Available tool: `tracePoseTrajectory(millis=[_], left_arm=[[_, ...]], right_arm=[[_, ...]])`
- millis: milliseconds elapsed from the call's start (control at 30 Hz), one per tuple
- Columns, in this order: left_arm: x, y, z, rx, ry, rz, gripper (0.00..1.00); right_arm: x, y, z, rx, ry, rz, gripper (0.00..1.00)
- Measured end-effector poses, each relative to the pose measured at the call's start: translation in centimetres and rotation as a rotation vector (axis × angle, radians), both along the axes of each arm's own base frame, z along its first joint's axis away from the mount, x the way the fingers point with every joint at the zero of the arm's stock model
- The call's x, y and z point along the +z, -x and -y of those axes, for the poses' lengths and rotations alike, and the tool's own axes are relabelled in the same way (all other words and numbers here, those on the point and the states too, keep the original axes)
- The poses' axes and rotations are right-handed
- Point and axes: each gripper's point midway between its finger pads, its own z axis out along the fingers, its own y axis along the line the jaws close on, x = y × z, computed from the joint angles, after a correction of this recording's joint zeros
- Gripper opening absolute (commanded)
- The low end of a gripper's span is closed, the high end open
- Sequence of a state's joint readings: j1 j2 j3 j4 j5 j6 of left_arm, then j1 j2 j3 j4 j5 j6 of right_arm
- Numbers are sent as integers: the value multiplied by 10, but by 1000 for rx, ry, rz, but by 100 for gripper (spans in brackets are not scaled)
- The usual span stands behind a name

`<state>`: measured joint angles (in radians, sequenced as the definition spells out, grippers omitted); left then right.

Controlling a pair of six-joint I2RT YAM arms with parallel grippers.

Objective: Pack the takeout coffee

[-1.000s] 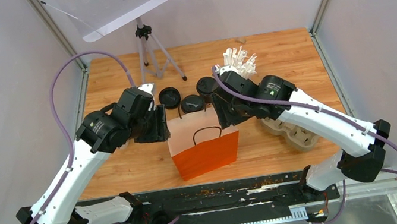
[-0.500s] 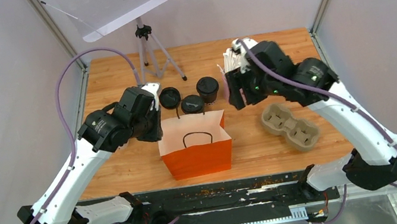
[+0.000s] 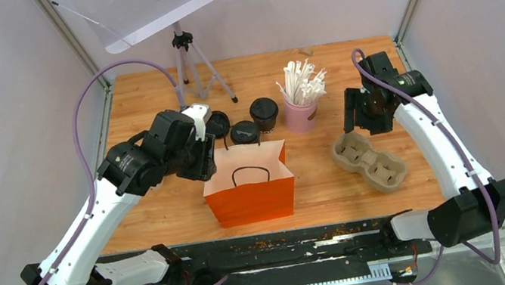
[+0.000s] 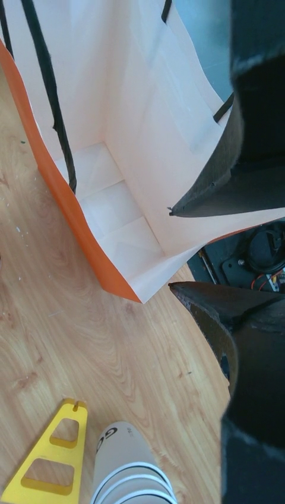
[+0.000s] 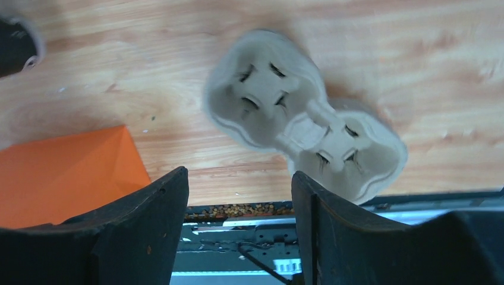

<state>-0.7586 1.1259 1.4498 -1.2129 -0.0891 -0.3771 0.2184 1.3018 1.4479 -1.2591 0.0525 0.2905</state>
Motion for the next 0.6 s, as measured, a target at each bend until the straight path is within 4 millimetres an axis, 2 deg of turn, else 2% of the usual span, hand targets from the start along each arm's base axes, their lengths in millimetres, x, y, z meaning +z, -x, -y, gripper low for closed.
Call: tracePoseTrajectory(millis=[100, 267, 600], left_arm=[[3, 0, 1, -3, 9, 2, 66], [16, -1, 2, 0, 37, 29, 74], [28, 10, -22, 48, 34, 82, 75]], right_arm=[[-29, 8, 18, -147, -11, -86, 66], [-60, 15, 40, -354, 14, -143, 73], [-100, 13, 40, -485, -6, -152, 71]])
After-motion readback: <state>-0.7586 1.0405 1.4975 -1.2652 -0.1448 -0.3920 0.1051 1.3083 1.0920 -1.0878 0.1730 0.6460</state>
